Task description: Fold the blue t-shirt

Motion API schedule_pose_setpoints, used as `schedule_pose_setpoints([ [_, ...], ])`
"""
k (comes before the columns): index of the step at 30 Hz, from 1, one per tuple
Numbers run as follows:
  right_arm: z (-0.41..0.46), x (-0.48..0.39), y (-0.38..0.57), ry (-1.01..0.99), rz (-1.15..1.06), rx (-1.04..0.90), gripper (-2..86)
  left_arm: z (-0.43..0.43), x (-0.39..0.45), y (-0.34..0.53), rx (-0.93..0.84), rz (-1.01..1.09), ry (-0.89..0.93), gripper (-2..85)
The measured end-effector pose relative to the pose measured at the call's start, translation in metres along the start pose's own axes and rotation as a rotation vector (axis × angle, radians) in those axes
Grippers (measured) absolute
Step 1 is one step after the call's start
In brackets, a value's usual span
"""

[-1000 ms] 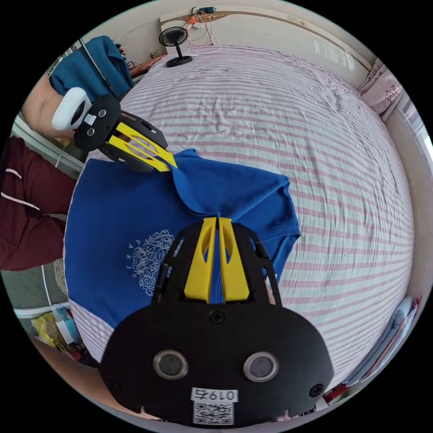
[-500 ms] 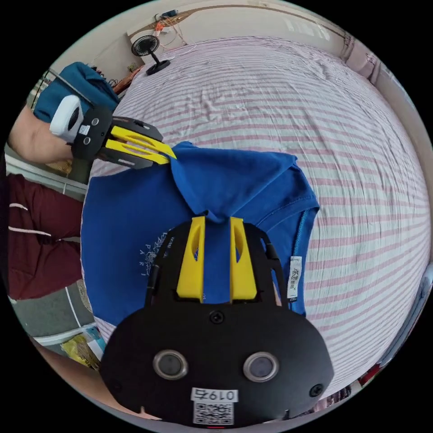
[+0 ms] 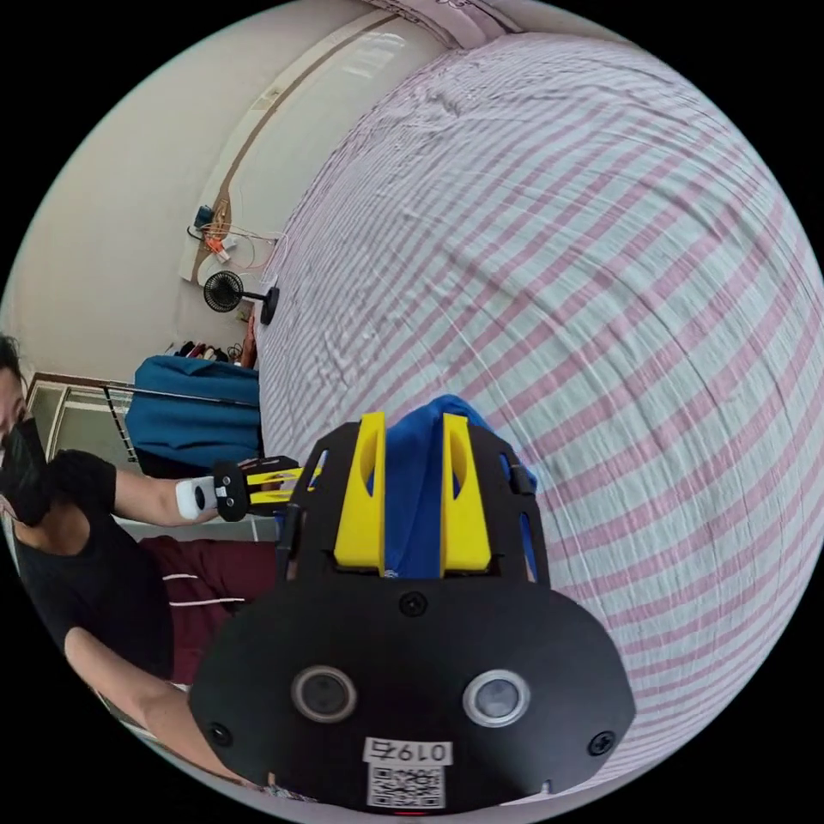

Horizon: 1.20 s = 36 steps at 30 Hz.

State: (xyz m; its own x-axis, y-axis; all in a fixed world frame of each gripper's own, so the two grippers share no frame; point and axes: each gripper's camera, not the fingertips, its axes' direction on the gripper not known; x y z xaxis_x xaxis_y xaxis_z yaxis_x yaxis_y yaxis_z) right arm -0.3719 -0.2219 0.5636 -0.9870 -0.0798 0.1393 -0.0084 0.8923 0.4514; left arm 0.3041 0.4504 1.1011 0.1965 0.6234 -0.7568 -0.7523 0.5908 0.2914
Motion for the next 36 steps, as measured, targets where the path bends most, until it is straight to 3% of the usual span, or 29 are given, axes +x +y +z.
schedule_pose_setpoints([
  [15, -0.028, 0.071, -0.014, -0.075, 0.118, -0.103, 6.4, -0.005, -0.104, 0.017, 0.161, -0.332, 0.16, 0.9],
  [22, -0.022, 0.089, -0.027, -0.093, 0.085, -0.171, 1.8, 0.017, -0.128, 0.025, 0.135, -0.365, 0.224, 0.8],
  [27, -0.035, 0.109, -0.037, -0.126, 0.083, -0.063, -0.7, 0.034, -0.146, 0.032, 0.109, -0.424, 0.256, 0.7],
  [32, -0.029, 0.121, -0.045, -0.076, 0.089, -0.08, -0.2, 0.053, -0.16, 0.033, 0.038, -0.45, 0.228, 0.9],
  [36, -0.032, 0.128, -0.043, -0.146, 0.075, -0.086, 4.6, 0.06, -0.179, 0.037, 0.026, -0.499, 0.234, 0.8],
])
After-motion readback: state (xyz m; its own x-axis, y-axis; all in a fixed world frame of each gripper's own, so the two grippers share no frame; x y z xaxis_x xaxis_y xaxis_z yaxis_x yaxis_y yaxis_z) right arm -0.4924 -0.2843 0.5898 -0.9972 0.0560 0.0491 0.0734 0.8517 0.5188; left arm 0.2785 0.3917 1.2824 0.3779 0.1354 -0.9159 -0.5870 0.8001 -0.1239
